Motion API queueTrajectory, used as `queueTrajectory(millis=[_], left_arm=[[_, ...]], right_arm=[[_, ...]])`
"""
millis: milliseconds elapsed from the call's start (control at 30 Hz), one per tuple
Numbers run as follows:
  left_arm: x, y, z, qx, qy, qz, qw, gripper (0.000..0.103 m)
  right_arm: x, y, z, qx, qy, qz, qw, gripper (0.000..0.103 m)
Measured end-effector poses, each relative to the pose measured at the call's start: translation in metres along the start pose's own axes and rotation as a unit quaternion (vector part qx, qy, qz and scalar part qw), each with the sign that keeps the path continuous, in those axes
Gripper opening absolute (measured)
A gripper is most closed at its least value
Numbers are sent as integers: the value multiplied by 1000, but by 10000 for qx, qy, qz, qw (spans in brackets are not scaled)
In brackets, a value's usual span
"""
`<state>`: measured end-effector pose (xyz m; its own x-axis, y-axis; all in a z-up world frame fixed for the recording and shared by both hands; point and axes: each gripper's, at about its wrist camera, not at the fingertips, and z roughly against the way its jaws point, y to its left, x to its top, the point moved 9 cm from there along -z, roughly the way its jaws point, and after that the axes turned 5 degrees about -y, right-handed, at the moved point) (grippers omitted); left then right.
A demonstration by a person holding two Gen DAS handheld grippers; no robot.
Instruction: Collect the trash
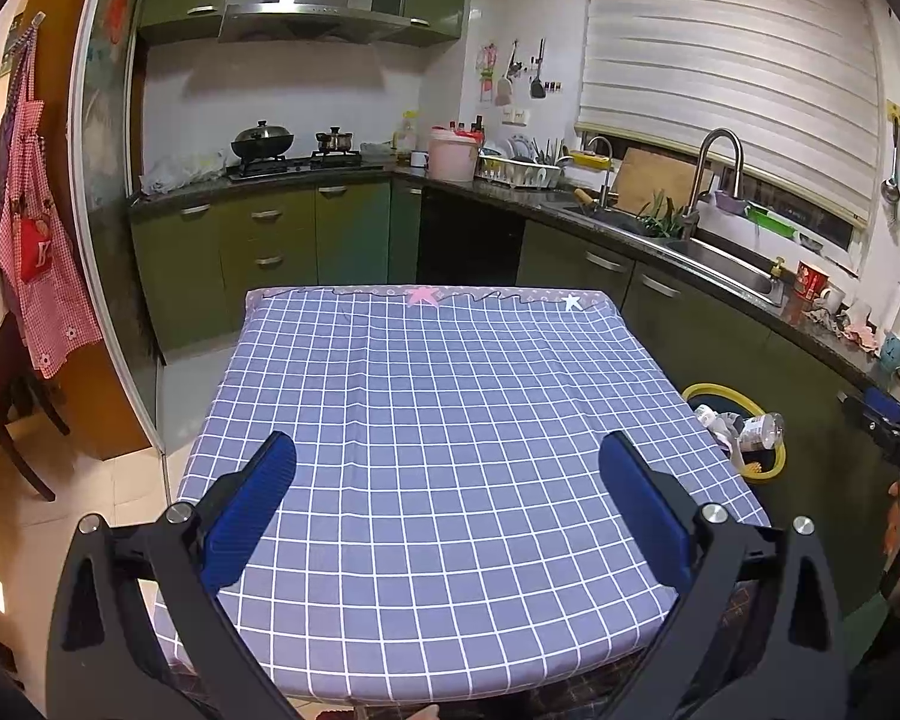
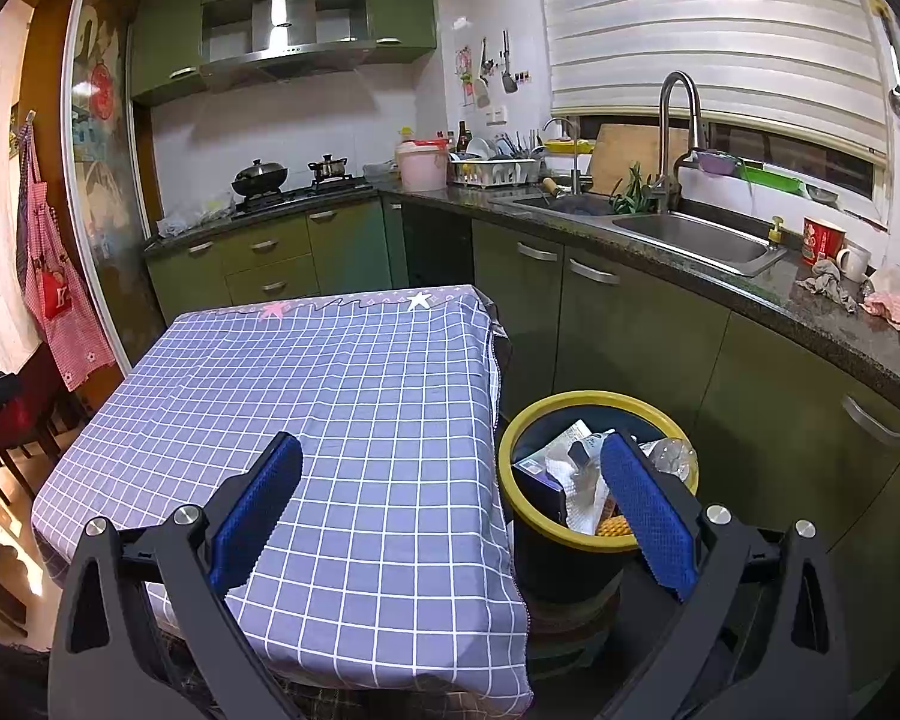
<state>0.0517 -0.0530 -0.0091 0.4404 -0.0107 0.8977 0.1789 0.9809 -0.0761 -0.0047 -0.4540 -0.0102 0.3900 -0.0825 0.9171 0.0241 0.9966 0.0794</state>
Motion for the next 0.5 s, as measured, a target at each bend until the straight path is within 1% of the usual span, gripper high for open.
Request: queueTrajectory(millis=[267,500], left_arm=[[1,-3,-2,-67,50,-57,9999,96],[1,-4,-2,-46,50,-100,9999,96]], right_arm=[[-3,0,-2,-2,22,-17,10000,98],[-5,1,-4,10,56,-29,10000,98]])
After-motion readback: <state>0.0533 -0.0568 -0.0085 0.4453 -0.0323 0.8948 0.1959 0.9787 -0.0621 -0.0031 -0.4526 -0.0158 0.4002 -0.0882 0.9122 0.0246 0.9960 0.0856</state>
